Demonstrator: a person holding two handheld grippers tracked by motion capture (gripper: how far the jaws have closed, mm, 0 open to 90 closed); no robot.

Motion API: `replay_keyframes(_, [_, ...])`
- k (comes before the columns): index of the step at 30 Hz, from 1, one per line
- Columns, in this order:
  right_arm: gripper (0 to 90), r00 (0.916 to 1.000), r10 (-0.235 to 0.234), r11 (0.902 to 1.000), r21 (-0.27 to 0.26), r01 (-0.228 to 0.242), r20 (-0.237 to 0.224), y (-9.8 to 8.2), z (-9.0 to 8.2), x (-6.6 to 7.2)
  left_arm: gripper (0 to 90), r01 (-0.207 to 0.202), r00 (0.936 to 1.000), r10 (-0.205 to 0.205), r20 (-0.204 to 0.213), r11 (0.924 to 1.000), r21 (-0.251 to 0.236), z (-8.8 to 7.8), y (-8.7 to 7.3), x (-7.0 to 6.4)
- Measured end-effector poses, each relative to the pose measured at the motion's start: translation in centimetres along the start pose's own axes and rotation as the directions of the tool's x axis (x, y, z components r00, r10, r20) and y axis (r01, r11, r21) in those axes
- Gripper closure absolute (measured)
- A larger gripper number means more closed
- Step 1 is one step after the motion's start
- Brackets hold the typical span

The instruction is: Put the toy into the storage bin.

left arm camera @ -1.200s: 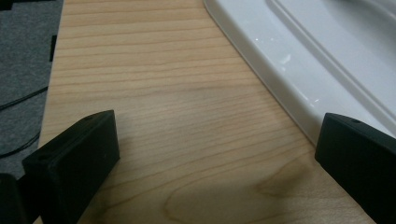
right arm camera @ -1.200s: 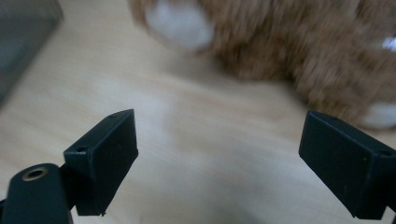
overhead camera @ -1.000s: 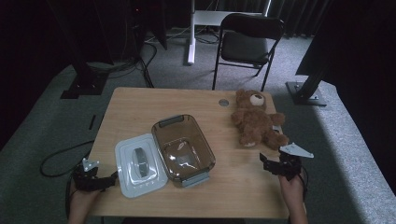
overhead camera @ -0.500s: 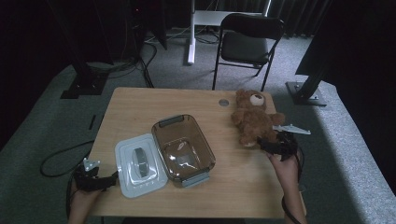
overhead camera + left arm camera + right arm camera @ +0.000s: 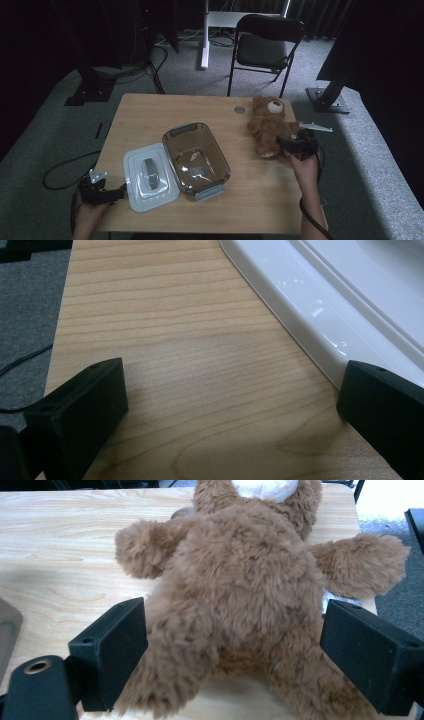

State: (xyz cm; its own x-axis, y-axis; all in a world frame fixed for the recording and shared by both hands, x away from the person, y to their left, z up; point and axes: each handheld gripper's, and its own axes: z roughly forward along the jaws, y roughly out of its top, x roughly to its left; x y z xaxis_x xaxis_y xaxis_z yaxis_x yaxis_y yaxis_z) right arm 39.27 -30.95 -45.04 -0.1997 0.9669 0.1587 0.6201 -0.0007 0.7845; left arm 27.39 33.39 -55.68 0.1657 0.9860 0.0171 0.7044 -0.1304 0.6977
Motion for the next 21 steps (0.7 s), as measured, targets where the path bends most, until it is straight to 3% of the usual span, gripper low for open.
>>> replay_keyframes(9, [11.0,0.9994,0.034,0.9993,0.013,-0.034,0.006,1.5,1.6,-0.8,0.5,0.001,1.0000,-0.001,0.000,1.0000,0.000,0.0,0.0,0.0])
replay_keyframes(21, [11.1,0.9981,0.061,0.9976,0.033,-0.062,0.009,3.8,3.8,-0.8,0.5,0.000,1.0000,0.000,0.000,1.0000,0.000,0.0,0.0,0.0])
